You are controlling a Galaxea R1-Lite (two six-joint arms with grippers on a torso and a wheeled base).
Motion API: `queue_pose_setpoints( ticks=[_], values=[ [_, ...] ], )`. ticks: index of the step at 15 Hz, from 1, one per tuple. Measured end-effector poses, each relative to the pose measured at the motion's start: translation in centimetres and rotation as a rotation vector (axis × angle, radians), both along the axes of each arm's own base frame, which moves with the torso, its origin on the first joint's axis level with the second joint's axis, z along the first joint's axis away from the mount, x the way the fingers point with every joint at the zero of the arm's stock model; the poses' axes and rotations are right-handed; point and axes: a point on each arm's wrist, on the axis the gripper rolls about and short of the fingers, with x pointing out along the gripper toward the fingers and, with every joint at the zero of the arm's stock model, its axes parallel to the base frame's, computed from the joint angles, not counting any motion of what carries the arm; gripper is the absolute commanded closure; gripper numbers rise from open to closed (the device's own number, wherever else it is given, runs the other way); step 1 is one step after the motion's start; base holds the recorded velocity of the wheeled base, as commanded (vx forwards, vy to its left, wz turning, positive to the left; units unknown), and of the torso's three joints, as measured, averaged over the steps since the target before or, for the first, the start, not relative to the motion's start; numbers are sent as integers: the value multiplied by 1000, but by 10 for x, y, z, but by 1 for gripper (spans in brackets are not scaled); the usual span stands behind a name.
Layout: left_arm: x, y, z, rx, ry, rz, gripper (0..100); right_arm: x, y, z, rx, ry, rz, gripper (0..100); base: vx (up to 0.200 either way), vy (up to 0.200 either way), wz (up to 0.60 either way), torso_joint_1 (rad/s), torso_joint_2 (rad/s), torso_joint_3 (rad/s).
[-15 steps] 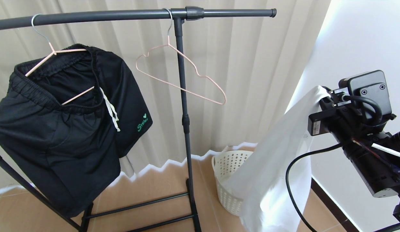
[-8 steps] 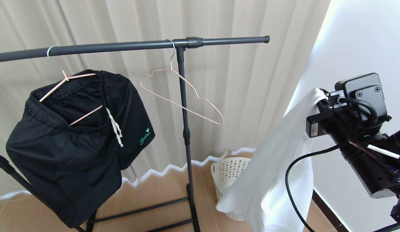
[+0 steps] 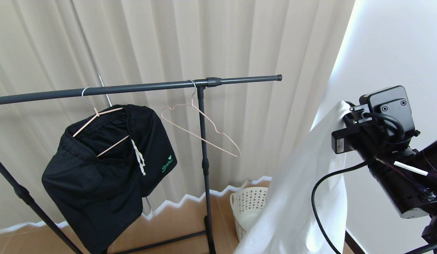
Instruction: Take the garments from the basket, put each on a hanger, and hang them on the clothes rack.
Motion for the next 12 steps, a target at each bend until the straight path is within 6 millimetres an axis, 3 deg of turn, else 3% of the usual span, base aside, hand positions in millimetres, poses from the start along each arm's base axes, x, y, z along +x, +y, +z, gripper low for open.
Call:
queue_pose_setpoints(
  ticks=[12],
  values=[
    [0,0,0,-1,1,1,0,-2,-2,0,-1,-3,4,100,0,0,0,159,-355,-194]
  ],
)
